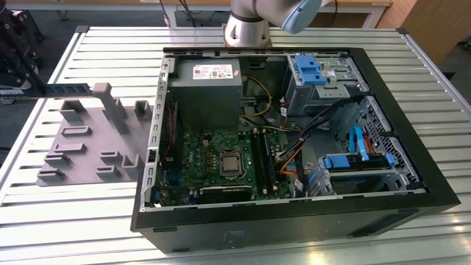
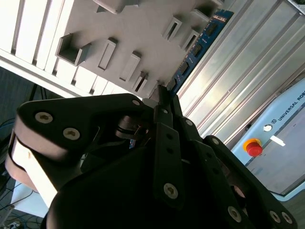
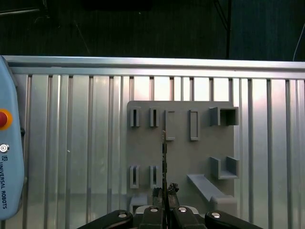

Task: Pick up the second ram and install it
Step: 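Pick up the second ram and move it above second insertion slot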

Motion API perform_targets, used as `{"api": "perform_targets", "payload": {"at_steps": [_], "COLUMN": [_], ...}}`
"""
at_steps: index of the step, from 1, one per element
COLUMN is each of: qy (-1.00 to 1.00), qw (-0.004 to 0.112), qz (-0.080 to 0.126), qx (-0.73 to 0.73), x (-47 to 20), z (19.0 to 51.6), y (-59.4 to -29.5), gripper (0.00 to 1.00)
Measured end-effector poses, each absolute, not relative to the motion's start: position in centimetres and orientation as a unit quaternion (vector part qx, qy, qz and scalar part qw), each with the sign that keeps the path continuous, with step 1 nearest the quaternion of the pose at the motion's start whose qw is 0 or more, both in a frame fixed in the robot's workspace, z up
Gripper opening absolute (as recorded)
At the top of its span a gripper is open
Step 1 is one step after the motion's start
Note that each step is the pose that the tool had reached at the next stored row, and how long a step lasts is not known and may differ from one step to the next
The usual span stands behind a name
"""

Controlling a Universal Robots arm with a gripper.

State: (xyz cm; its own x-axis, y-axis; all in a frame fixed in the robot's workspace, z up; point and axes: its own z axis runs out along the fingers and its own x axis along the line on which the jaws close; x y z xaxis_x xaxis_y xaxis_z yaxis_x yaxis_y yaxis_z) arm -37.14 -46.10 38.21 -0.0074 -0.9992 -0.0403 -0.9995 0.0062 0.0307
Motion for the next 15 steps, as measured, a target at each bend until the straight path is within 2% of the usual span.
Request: {"api": "perform_targets", "payload": {"at_steps": [15], "qy": [0.709], "qw": [0.003], "qz": [0.025], "qx": [-0.705], "x": [-36.64], "z": [38.21], "y": [-46.10], "gripper": [0.14]}}
